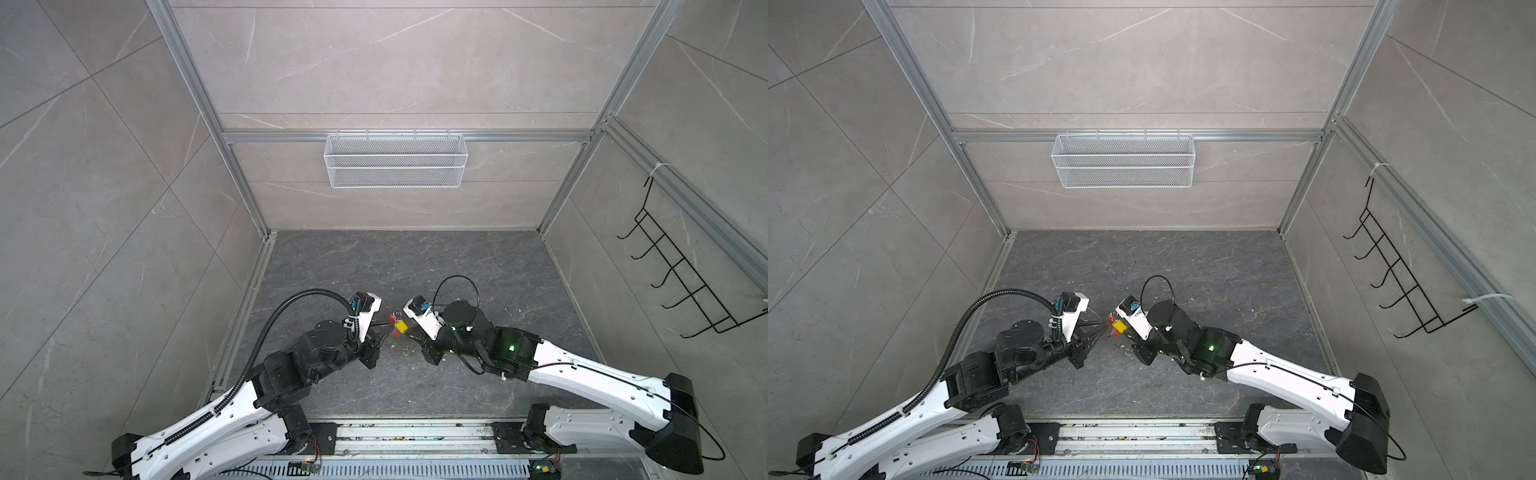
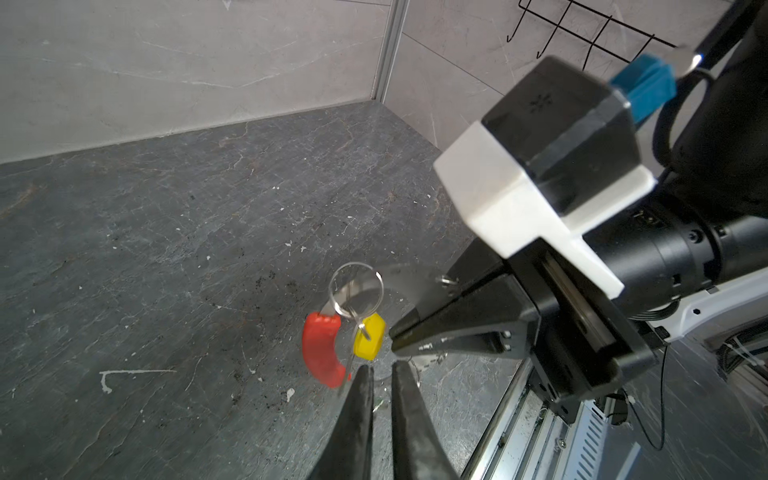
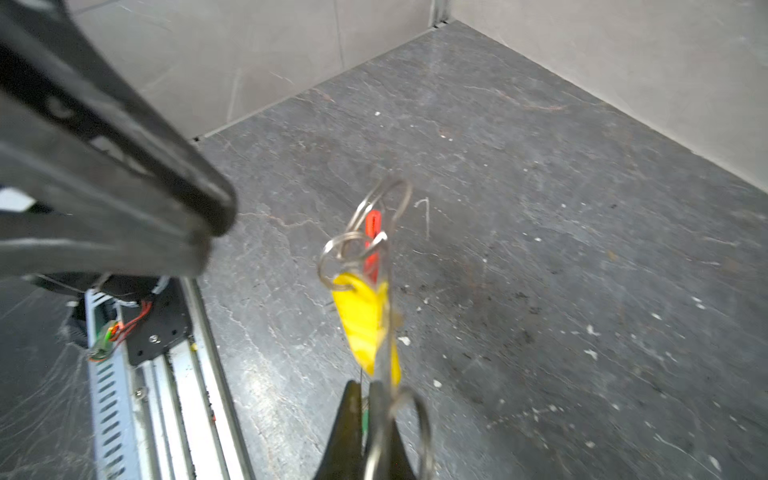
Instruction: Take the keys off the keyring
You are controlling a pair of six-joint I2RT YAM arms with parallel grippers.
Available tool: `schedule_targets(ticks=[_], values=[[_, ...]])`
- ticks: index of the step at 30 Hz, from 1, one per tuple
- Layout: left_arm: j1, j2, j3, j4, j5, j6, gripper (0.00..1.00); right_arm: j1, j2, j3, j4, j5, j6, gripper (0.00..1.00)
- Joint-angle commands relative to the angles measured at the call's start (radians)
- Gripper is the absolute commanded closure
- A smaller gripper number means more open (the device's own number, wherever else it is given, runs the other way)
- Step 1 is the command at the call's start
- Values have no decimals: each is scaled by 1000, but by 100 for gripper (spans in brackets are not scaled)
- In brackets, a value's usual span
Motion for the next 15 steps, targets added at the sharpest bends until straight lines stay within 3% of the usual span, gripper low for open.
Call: schedule_targets(ticks=[1, 4, 8, 15], values=[[-3, -23, -15, 31, -45, -23, 85, 25, 13, 42, -99, 156, -15, 100], [-3, -35, -28, 14, -85, -39, 82, 45, 17, 58, -112, 202, -40, 100], [-4, -73, -64, 15, -121, -56, 67, 72, 26, 76, -117, 241, -61, 100], [-4, -90, -131, 93, -36, -43, 51, 92, 17, 83, -106, 235, -78, 100]])
